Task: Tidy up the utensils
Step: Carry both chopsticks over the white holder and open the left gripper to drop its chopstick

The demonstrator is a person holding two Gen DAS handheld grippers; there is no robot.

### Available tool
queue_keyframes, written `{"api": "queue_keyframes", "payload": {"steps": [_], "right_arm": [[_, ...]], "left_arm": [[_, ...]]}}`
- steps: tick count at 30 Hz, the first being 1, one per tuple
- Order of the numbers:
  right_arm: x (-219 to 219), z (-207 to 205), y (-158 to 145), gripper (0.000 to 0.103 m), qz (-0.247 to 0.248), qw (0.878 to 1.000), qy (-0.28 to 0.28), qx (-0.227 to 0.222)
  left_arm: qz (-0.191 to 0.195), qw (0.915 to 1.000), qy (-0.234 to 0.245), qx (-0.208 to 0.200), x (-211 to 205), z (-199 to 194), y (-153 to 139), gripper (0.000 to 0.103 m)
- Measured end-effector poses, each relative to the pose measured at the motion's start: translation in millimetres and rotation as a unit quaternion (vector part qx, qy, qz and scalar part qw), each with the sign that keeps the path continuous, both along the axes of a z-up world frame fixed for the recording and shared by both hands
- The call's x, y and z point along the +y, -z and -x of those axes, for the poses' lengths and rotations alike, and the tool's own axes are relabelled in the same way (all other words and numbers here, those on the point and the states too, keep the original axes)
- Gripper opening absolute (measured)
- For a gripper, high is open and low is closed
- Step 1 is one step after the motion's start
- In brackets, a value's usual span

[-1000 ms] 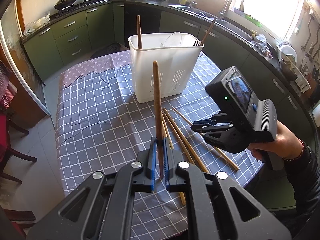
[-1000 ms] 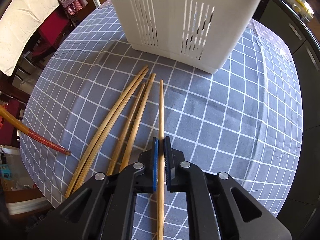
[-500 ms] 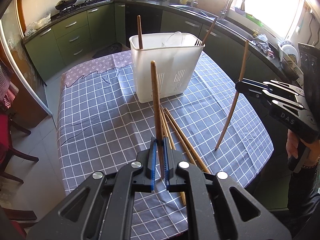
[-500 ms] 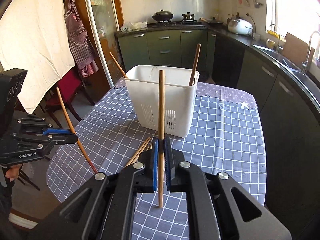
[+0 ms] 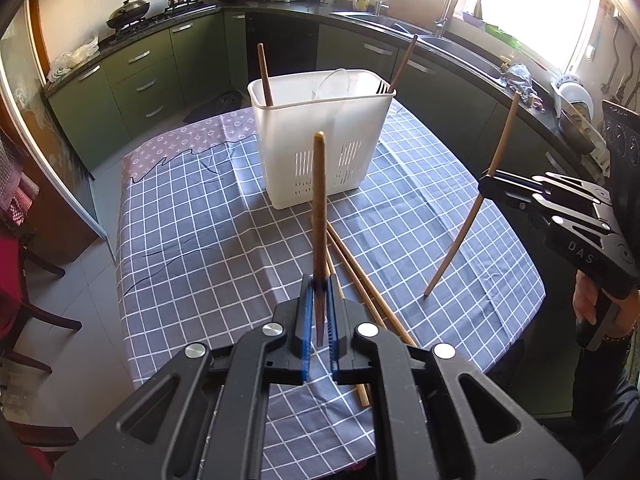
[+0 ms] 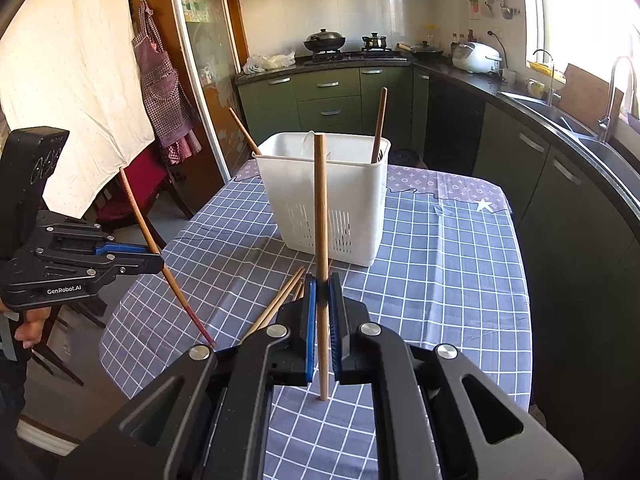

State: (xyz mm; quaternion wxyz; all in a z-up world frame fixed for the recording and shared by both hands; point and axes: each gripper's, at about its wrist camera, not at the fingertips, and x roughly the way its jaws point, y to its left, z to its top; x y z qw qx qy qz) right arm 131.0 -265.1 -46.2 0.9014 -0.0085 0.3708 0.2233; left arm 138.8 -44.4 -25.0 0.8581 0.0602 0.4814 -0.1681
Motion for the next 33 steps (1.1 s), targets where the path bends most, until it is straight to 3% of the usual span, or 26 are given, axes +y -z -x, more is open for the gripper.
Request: {"api": "queue_keyframes", "payload": {"steps": [7, 12, 17, 26, 33], "right_arm": [[-3.0, -0.3, -0.9, 0.007, -0.010, 1.000, -0.003, 0.004], [-9.4, -0.3, -15.4, 0.007, -0.035, 0.999, -0.006, -0.003], [-17.4, 0.9, -44.1, 0.007, -0.060, 0.998, -0.014, -0.026], [-27.4, -3.9, -91.9, 0.007, -0.090, 0.993, -0.015, -0.074], [-26.4, -12.2, -140.7, 0.007, -0.104, 0.986, -0.015, -0.127]], "left_arm": [[-0.001, 1.0000, 0.000, -0.005, -1.7, -0.9, -5.6, 0.007], [0.006, 0.9998, 0.003, -0.020, -5.1, -7.4, -27.3, 0.007], [0.021, 0.9976, 0.004, -0.067, -9.9, -21.3, -73.8, 0.007], [0.061, 0.9861, -0.016, -0.154, -20.8, -63.5, -155.5, 0.007], [0.037, 0.9855, -0.045, -0.159, -26.8, -103.0, -145.1, 0.007]]}}
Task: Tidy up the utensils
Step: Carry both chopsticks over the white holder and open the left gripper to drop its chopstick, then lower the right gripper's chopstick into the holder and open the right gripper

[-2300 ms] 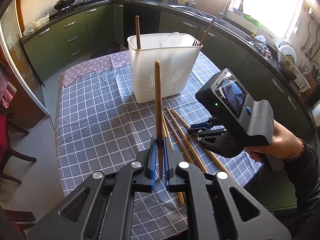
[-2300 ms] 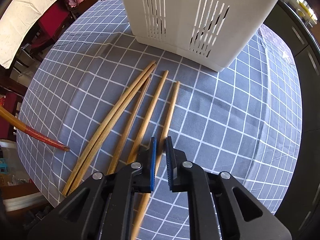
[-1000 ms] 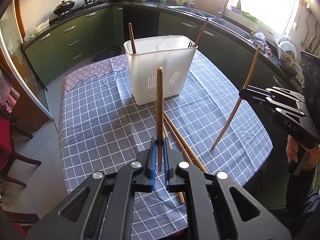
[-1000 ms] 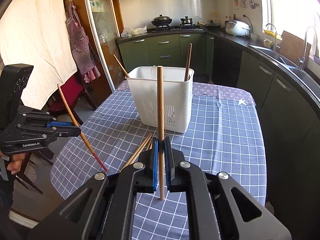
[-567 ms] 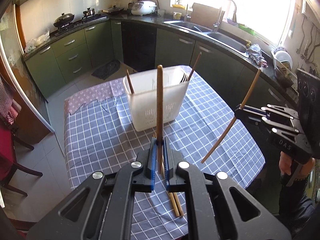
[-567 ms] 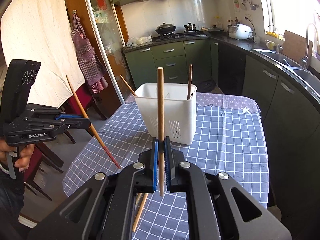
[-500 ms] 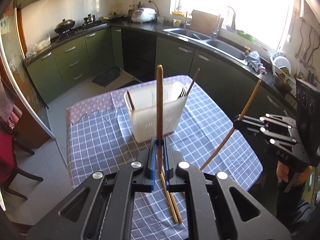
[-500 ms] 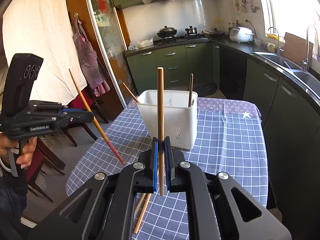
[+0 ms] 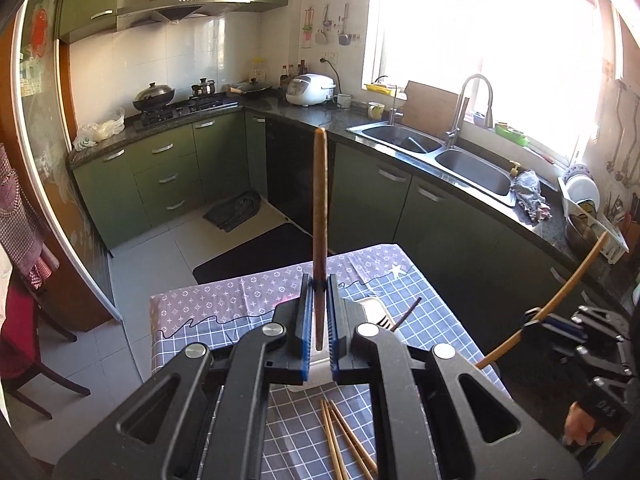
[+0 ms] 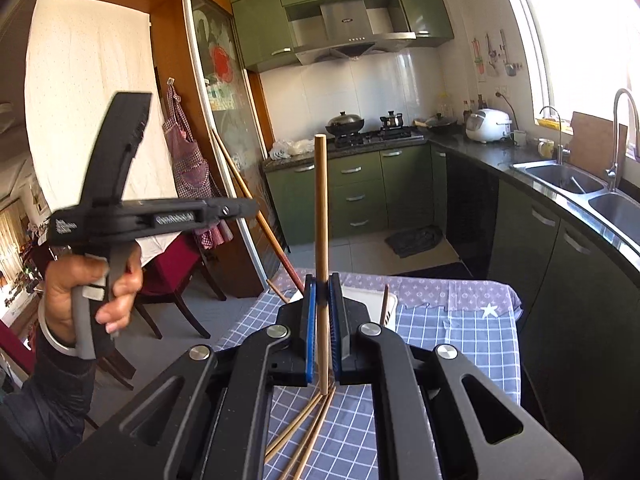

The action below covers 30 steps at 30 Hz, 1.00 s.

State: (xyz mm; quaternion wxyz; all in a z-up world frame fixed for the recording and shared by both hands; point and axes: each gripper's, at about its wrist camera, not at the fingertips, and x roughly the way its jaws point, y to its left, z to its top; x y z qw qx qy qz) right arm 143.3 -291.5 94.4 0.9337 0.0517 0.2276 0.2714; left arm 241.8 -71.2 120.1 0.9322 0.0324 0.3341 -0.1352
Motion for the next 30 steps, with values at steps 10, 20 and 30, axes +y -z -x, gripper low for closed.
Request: {"api": "queue_keyframes", "payload": {"steps": [10, 20, 30], "right_arm": [[18.0, -31.1, -31.7, 0.007, 0.003, 1.000, 0.018, -0.026], [30.5, -104.8, -10.3, 0.007, 0.020, 0.998, 0.061, 0.009], [53.3, -136.9, 39.5, 0.007, 0.066, 0.995, 0.060, 0.051]], "left_arm": [[-0.032, 0.9956, -0.008, 0.088, 3.2, -39.7, 73.1, 0.007], [-0.013, 0.9958, -0.002, 0.090, 8.8, -37.0, 76.4, 0.011], [-0.001, 0.9979, 0.014, 0.064, 9.0, 0.8, 53.7, 0.020]]}}
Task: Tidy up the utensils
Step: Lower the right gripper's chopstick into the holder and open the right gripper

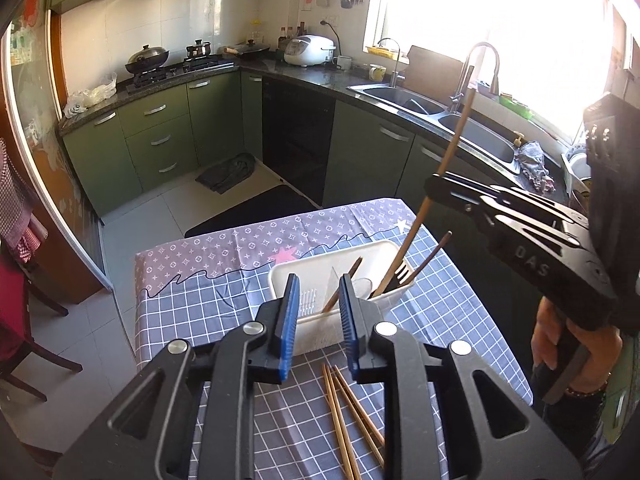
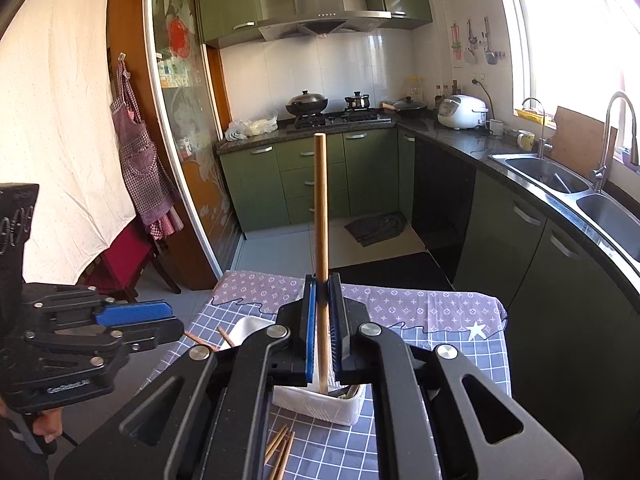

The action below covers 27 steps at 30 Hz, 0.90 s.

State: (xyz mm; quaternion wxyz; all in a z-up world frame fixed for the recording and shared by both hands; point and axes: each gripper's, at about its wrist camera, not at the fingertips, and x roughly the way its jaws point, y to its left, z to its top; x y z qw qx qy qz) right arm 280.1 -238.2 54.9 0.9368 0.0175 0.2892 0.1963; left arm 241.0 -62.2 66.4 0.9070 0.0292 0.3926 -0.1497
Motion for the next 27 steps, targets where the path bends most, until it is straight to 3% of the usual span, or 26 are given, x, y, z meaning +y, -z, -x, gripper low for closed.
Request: {"api": "queue_keyframes", "payload": {"steps": [7, 11, 15, 18, 22, 27], "right_arm": [[2.9, 8.6, 2.9, 0.007, -0.001, 1.000, -0.007, -0.006], [-11.2, 50.8, -15.7, 0.007, -0.018, 0.999, -0.019, -0.038], [-23.9, 105.1, -11.7, 0.016, -0.009, 0.998, -0.027, -0.050], [-33.3, 136.7, 17.7, 0.018, 0.011, 0.999, -0.024, -0.027], [-43.1, 157.8, 80.5, 0.022, 0.047, 0.998, -0.006, 0.032], [-59.8, 159.3, 152.7, 0.022, 0.028, 0.993, 0.003, 0.117]], "left_arm": [[0.003, 0.9995, 0.019, 0.027, -5.0, 12.0, 8.5, 0.020], [0.005, 0.9987, 0.026, 0.044, -6.5, 21.7, 14.3, 0.022], [-0.007, 0.9969, 0.030, 0.073, -9.2, 35.3, 37.4, 0.026], [-0.021, 0.9925, 0.033, 0.116, -13.3, 42.8, 72.2, 0.026], [-0.037, 0.9825, 0.035, 0.179, -18.2, 47.0, 120.2, 0.025], [-0.067, 0.9702, 0.025, 0.232, -25.4, 38.6, 163.2, 0.021]]}}
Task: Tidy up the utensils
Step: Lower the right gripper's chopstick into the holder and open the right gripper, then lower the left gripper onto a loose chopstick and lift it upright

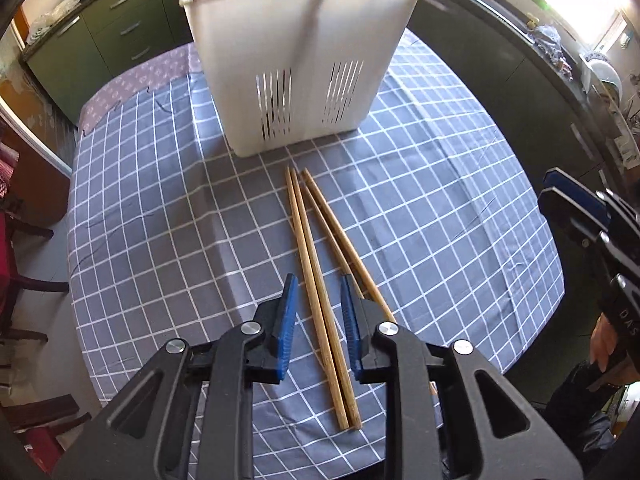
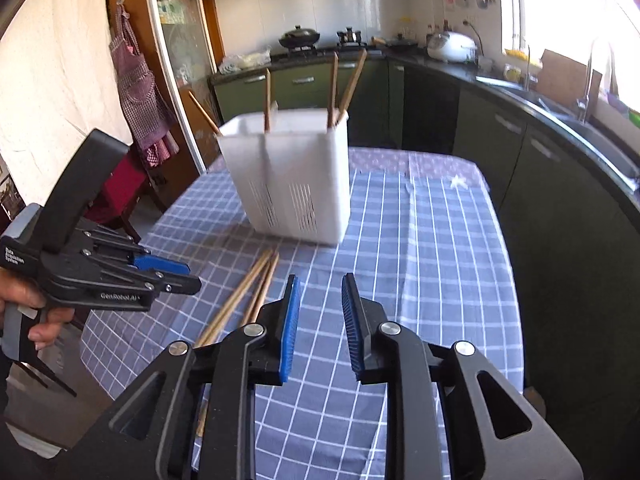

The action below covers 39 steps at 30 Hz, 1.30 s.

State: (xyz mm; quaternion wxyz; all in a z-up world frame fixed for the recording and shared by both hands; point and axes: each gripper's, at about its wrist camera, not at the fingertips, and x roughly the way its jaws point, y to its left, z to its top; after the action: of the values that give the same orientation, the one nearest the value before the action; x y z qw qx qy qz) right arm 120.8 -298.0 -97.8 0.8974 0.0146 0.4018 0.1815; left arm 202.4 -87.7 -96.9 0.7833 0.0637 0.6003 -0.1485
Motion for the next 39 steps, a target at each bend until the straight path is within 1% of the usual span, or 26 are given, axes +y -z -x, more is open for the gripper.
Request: {"api": "queue_keyframes", "payload": {"steps": [2, 4, 8, 10, 12, 13, 25, 30, 33, 36, 39], "right_arm": [[-6.3, 0.4, 17.7, 0.022, -0.014, 1.000, 0.006, 0.020], [-10.7, 0.6, 27.5, 0.022, -0.023, 0.999, 0.009, 0.032], [-16.0, 0.0, 35.1, 0.022, -0.032, 0.999, 0.014, 0.042], [-17.8, -3.9, 30.7, 0.022, -0.038, 0.998, 0.016, 0.043], [-21.1, -6.2, 29.2, 0.025, -0.042, 0.998, 0.018, 0.042], [-21.9, -6.2, 29.6, 0.026, -0.044, 0.998, 0.019, 0.043], [-24.1, -9.9, 28.0, 0.026, -0.065, 0.996, 0.012, 0.052], [-25.6, -9.5, 27.4, 0.026, -0.070, 0.996, 0.012, 0.055], [-25.7, -8.3, 27.2, 0.026, -0.072, 0.996, 0.011, 0.055], [-25.8, -8.4, 28.7, 0.026, -0.077, 0.995, 0.009, 0.057], [-26.3, -7.5, 28.8, 0.026, -0.079, 0.995, 0.009, 0.057]], "left_arm": [[-0.015, 0.9998, -0.003, 0.010, -2.3, -6.2, 11.5, 0.021], [-0.023, 0.9994, -0.007, 0.023, -3.5, -12.1, 22.5, 0.021], [-0.039, 0.9982, -0.004, 0.046, -7.2, -19.3, 41.9, 0.020], [-0.047, 0.9977, -0.005, 0.049, -7.6, -21.1, 47.2, 0.017], [-0.048, 0.9975, -0.006, 0.051, -7.2, -21.5, 49.4, 0.016], [-0.050, 0.9975, -0.005, 0.051, -7.2, -21.1, 49.9, 0.016], [-0.070, 0.9954, -0.003, 0.065, -12.5, -17.0, 64.4, 0.015], [-0.086, 0.9933, -0.001, 0.077, -20.1, -25.0, 71.2, 0.015], [-0.088, 0.9920, 0.003, 0.090, -25.6, -27.6, 73.8, 0.009], [-0.093, 0.9915, 0.004, 0.091, -30.1, -28.4, 76.2, 0.007], [-0.088, 0.9923, -0.001, 0.087, -29.4, -27.7, 77.0, 0.007]]}}
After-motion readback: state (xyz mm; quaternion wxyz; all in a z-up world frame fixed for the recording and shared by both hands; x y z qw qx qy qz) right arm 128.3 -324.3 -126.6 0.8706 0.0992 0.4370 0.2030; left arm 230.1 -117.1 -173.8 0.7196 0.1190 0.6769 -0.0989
